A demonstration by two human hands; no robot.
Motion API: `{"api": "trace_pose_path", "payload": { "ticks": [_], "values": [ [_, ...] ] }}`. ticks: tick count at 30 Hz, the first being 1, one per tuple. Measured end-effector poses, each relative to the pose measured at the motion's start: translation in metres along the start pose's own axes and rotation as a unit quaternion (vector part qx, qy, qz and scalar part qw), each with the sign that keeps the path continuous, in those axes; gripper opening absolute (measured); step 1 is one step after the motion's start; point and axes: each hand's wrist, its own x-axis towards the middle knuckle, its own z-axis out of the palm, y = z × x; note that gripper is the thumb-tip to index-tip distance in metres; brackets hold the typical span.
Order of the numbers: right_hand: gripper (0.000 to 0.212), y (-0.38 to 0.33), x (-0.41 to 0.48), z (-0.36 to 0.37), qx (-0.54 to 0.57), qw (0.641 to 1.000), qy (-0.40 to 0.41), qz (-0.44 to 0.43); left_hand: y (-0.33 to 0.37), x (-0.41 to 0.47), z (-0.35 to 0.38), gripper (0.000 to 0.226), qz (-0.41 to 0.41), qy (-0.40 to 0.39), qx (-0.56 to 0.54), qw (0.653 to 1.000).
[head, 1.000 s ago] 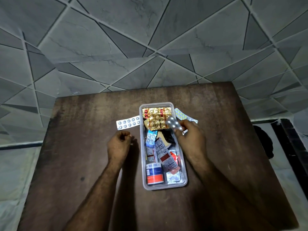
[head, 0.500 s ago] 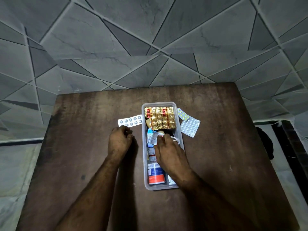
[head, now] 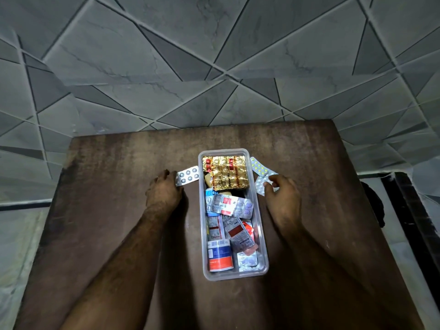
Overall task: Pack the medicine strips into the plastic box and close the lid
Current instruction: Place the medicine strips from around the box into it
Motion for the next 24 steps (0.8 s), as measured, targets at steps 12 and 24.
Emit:
{"api": "trace_pose_path", "payload": {
  "ticks": [12, 24],
  "values": [
    [0.053, 0.028, 0.027, 0.010, 0.001, 0.991, -0.016, 0.136, -0.012, -0.003, -0.005, 0.035, -0.058, 0.041, -0.116, 0.991],
    [0.045, 0.017, 0.037, 0.009, 0.093, 0.959, -0.086, 0.254, -0.033, -0.053, 0.003, 0.023, -0.177, 0.047, -0.275, 0.944]
  ]
}}
